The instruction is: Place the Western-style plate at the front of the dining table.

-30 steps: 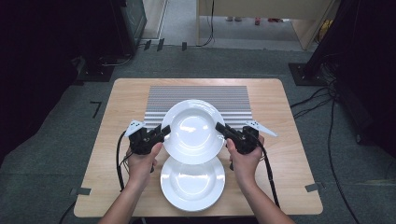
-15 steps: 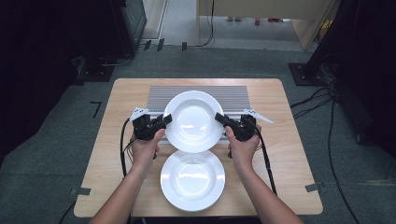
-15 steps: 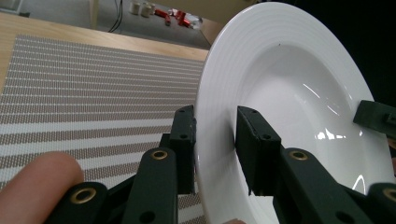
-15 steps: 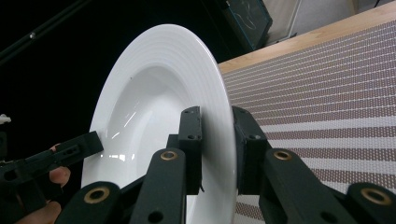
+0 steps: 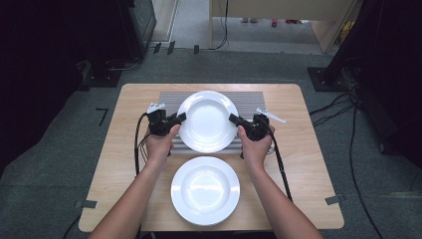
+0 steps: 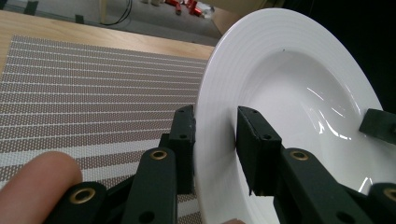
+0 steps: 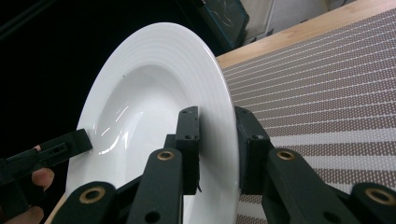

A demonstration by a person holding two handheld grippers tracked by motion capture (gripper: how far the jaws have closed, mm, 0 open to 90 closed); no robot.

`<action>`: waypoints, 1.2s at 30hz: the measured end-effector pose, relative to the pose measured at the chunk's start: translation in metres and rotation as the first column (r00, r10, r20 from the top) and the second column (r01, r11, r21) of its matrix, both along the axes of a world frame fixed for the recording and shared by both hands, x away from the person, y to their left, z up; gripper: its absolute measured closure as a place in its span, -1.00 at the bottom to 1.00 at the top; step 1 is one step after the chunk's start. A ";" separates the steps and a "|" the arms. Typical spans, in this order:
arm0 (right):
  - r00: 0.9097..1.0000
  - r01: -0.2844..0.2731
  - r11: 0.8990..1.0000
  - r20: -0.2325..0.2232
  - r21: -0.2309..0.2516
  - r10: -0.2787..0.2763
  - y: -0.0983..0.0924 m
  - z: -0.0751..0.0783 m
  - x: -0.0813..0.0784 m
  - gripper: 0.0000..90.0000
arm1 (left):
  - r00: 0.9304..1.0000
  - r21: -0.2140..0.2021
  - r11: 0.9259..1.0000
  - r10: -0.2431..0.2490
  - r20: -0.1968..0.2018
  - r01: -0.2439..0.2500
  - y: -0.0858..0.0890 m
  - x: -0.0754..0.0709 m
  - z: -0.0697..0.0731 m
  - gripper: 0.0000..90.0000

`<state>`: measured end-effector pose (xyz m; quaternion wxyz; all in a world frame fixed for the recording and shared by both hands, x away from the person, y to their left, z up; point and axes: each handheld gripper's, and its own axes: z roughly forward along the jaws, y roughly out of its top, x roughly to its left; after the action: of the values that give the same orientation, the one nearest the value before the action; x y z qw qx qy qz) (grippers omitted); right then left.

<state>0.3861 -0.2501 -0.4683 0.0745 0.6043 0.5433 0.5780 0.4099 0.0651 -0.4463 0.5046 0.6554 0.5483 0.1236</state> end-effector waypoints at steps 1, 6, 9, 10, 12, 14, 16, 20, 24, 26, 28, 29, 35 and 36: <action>1.000 0.004 1.000 -0.005 -0.002 -0.004 0.000 -0.001 0.003 0.67 | 1.000 0.002 1.000 0.001 -0.008 -0.001 -0.001 0.004 -0.001 0.53; 0.999 0.022 1.000 -0.046 0.009 -0.021 -0.003 -0.009 0.022 0.67 | 0.999 0.010 1.000 0.000 -0.047 0.000 -0.005 0.023 -0.008 0.53; 0.997 0.026 0.999 -0.068 0.027 -0.025 -0.004 -0.012 0.030 0.67 | 0.998 0.006 1.000 -0.001 -0.070 0.001 -0.005 0.031 -0.011 0.53; 0.996 0.028 0.999 -0.081 0.025 -0.026 -0.004 -0.015 0.038 0.67 | 0.996 0.003 1.000 0.003 -0.085 -0.003 -0.005 0.035 -0.013 0.53; 0.995 0.028 1.000 -0.091 0.015 -0.026 -0.002 -0.018 0.046 0.67 | 0.993 0.015 1.000 0.024 -0.113 -0.022 -0.005 0.047 -0.018 0.52; 0.994 0.029 1.000 -0.103 0.012 -0.027 0.000 -0.021 0.054 0.68 | 0.992 0.020 0.999 0.027 -0.125 -0.025 -0.005 0.051 -0.020 0.51; 0.994 0.032 0.999 -0.104 0.022 -0.029 0.000 -0.022 0.058 0.69 | 0.988 0.035 0.999 0.035 -0.150 -0.030 -0.006 0.059 -0.023 0.51; 0.992 0.037 0.999 -0.125 0.022 -0.034 0.000 -0.030 0.074 0.71 | 0.976 0.043 0.999 0.023 -0.217 -0.014 -0.006 0.072 -0.034 0.48; 0.989 0.032 0.999 -0.144 0.015 -0.030 -0.001 -0.035 0.080 0.70 | 0.971 0.060 0.998 0.036 -0.238 -0.022 -0.009 0.077 -0.044 0.47; 0.983 0.034 0.999 -0.180 0.022 -0.030 -0.004 -0.043 0.084 0.69 | 0.969 0.027 0.999 0.028 -0.244 -0.022 -0.009 0.078 -0.047 0.49; 0.979 0.045 0.998 -0.200 0.036 -0.037 -0.006 -0.048 0.086 0.68 | 0.968 0.016 0.999 0.031 -0.249 -0.028 -0.009 0.079 -0.048 0.50; 0.979 0.049 0.998 -0.200 0.034 -0.041 -0.006 -0.050 0.087 0.68 | 0.968 0.021 0.999 0.034 -0.248 -0.030 -0.010 0.079 -0.049 0.49; 0.975 0.044 0.998 -0.218 0.050 -0.032 -0.008 -0.057 0.091 0.67 | 0.971 0.021 1.000 0.013 -0.237 -0.009 -0.009 0.077 -0.051 0.35; 0.974 0.028 0.997 -0.225 0.078 -0.009 -0.012 -0.058 0.091 0.68 | 0.972 0.017 1.000 0.011 -0.234 -0.007 -0.007 0.076 -0.051 0.32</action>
<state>0.4771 -0.2623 -0.5263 -0.0066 0.6733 0.5188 0.5268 0.4862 0.0579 -0.4973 0.4307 0.6668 0.6059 0.0523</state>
